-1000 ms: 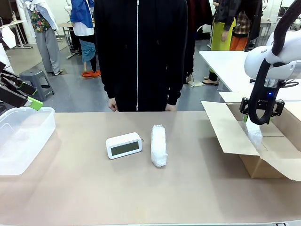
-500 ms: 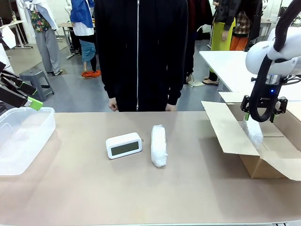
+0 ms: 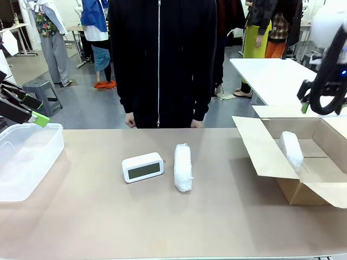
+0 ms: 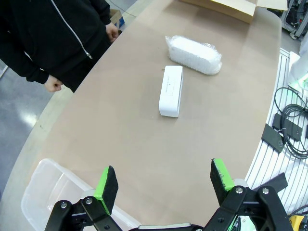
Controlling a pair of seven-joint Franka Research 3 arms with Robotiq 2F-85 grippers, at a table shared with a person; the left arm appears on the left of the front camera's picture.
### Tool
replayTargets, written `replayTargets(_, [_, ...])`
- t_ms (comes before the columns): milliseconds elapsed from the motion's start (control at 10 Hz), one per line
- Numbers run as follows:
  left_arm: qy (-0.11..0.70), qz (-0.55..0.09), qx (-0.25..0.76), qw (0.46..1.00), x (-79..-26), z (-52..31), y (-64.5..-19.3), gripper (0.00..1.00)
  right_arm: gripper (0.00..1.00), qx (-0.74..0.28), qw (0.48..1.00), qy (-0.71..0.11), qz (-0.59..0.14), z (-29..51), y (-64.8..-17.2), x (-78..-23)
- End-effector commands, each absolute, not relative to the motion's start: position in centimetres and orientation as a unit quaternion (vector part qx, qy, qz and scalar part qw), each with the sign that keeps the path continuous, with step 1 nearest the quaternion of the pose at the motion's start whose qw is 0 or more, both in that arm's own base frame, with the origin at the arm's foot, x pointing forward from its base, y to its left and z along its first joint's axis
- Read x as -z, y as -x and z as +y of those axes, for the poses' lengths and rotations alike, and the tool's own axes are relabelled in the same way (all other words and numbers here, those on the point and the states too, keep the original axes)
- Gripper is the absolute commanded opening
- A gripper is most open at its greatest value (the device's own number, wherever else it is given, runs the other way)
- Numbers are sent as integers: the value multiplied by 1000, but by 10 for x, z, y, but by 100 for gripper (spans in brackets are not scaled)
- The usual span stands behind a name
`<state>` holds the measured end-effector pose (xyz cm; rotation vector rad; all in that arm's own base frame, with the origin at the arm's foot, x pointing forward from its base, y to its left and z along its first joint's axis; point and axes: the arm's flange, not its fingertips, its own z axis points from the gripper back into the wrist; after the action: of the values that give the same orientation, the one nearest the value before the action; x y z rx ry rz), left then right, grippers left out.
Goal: Separate and place wrapped and unwrapped clocks.
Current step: If the picked Digital clock is wrapped, place it in the Package Box ; if not, place it in the Organizing box.
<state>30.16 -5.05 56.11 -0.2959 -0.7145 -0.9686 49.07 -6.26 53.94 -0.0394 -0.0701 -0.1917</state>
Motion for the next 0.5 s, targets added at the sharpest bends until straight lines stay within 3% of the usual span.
replayTargets(0, [144,-336,458,810,-560,-49,-302,100,100,76,996,13,-51,-64,-458,-558])
replayTargets(400, [144,-336,458,810,-560,-49,-302,100,100,45,997,-2,-62,-52,-442,-595])
